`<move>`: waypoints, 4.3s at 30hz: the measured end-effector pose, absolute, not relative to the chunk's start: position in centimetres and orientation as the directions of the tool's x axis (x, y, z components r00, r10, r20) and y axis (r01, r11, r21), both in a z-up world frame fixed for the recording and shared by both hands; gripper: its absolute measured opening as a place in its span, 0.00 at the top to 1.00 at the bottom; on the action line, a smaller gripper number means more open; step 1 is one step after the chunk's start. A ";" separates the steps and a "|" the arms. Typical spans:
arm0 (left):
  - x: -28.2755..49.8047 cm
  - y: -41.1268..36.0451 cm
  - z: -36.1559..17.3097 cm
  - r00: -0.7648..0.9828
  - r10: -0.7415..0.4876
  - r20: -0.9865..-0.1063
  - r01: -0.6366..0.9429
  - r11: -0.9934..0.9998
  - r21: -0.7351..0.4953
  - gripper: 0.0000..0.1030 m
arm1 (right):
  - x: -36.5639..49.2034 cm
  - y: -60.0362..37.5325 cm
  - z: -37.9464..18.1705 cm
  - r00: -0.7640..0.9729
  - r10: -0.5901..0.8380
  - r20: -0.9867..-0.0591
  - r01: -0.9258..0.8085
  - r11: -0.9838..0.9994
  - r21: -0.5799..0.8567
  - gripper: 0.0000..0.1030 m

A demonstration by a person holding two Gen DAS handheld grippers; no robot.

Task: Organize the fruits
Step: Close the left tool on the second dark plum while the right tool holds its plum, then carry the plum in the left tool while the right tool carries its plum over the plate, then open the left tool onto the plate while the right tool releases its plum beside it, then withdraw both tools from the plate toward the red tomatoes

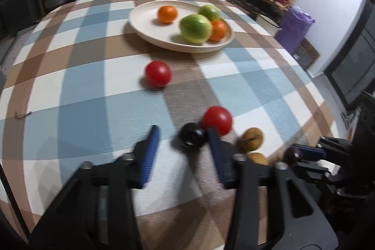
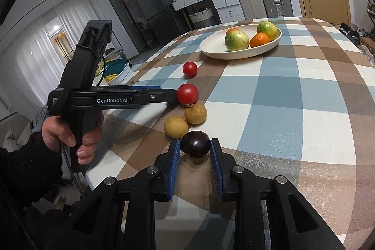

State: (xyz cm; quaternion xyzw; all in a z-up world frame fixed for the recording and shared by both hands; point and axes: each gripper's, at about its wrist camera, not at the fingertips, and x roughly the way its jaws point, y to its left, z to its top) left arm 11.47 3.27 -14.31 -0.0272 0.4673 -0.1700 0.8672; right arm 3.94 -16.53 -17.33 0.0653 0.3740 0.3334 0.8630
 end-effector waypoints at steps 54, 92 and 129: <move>13.6 5.2 -7.4 0.609 -0.364 -0.704 0.268 0.931 -0.249 0.77 | 11.2 -16.7 -10.2 0.580 0.636 -0.509 -0.570 0.764 0.304 0.75; 32.5 3.4 -11.1 0.508 -0.415 -0.755 0.270 0.909 -0.319 0.77 | 30.5 -13.9 -11.3 0.534 0.619 -0.576 -0.467 0.783 0.410 0.75; 23.9 4.4 -6.7 0.596 -0.356 -0.720 0.233 0.934 -0.269 0.42 | 24.1 -16.2 -6.5 0.658 0.584 -0.476 -0.455 0.812 0.366 0.36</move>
